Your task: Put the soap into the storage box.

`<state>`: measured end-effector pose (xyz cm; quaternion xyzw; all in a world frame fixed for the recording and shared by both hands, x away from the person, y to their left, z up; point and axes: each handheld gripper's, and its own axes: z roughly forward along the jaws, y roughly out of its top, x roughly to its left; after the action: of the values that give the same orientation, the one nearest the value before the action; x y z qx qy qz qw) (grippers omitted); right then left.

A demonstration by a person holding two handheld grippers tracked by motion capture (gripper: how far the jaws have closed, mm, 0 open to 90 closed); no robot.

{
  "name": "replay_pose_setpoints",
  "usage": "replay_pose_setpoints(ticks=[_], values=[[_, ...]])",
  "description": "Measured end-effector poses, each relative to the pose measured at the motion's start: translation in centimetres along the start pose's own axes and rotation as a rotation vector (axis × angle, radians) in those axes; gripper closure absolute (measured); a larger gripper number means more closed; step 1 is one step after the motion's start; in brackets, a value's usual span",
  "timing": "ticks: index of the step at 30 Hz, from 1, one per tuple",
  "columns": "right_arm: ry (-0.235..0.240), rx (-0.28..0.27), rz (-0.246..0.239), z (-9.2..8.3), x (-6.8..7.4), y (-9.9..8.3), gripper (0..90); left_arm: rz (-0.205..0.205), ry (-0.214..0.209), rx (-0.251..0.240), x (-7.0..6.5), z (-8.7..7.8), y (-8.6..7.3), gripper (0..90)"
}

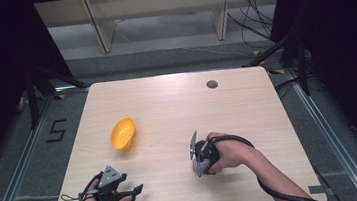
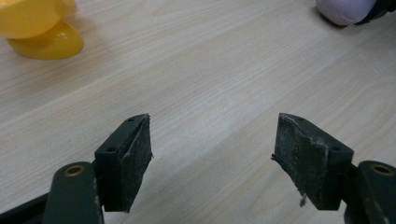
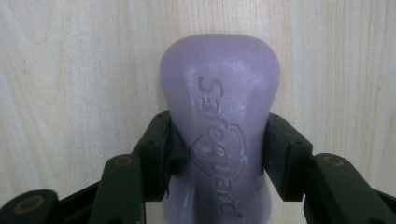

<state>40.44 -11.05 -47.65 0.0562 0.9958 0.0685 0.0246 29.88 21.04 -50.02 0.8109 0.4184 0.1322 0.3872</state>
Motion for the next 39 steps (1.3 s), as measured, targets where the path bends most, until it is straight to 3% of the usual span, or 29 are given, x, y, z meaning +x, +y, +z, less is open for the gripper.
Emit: replay_pose_setpoints(ticks=[3,7,8,9,12,15,16,21,24,25,26,28,30,33,34,35,36,37,38,39], values=[[-0.004,-0.011,-0.024,0.1,-0.3,-0.1,49.7,0.003,0.001,0.005,0.0,0.0,0.0,26.6],[-0.013,-0.015,-0.016,0.1,-0.2,0.0,50.0,-0.010,0.002,-0.015,0.0,0.1,0.0,26.7],[-0.019,-0.005,0.030,-0.1,0.2,0.0,50.1,-0.020,0.003,-0.018,0.0,0.1,0.0,26.7],[-0.035,-0.016,0.020,0.0,0.3,-0.1,50.1,-0.002,0.000,-0.014,0.1,-0.1,0.0,26.8],[-0.066,-0.049,-0.001,0.0,0.9,-0.4,50.1,-0.017,-0.006,-0.023,-0.1,0.0,0.0,27.9],[-0.087,-0.070,0.040,-0.4,2.1,-0.7,50.1,-0.020,-0.027,-0.024,-0.1,0.0,0.1,30.1],[-0.121,-0.098,0.073,-0.8,2.8,-1.0,50.2,-0.021,-0.036,-0.017,0.0,0.1,0.1,30.7],[-0.169,-0.140,0.066,-1.3,3.6,-1.7,50.2,-0.041,-0.051,-0.039,-0.3,0.3,0.2,30.9],[-0.211,-0.175,0.092,-1.9,4.3,-2.0,50.2,-0.037,-0.056,-0.029,-0.3,0.3,0.2,31.0],[-0.230,-0.185,0.100,-2.0,4.5,-2.1,50.2,-0.032,-0.055,-0.029,-0.3,0.2,0.3,31.0],[-0.266,-0.221,0.059,-2.4,4.6,-2.3,50.2,-0.050,-0.051,-0.055,-0.6,0.4,0.2,31.1],[-0.269,-0.244,0.070,-2.5,4.9,-2.2,50.2,-0.041,-0.059,-0.045,-0.5,0.4,0.3,31.1],[-0.350,-0.247,0.042,-3.1,5.4,-2.4,50.2,-0.034,-0.062,-0.041,-0.6,0.4,0.3,31.1],[-0.379,-0.273,0.051,-3.4,5.9,-2.4,50.2,-0.046,-0.054,-0.060,-0.8,0.4,0.3,31.2],[-0.433,-0.289,0.050,-3.7,6.2,-2.5,50.2,-0.050,-0.069,-0.061,-0.7,0.3,0.3,31.6],[-0.433,-0.289,0.050,-3.7,6.2,-2.5,50.2,-0.050,-0.069,-0.061,-0.7,0.3,0.3,32.0],[-0.501,-0.307,0.016,-4.0,6.2,-2.7,50.2,-0.063,-0.071,-0.070,-0.7,0.3,0.2,32.4],[-0.501,-0.307,0.016,-4.0,6.2,-2.7,50.2,-0.063,-0.071,-0.070,-0.7,0.3,0.2,32.7],[-0.544,-0.328,0.067,-4.4,6.7,-2.8,50.2,-0.066,-0.078,-0.069,-0.7,0.3,0.2,32.9],[-0.544,-0.328,0.067,-4.4,6.7,-2.8,50.2,-0.067,-0.082,-0.066,-0.6,0.3,0.2,32.9]])
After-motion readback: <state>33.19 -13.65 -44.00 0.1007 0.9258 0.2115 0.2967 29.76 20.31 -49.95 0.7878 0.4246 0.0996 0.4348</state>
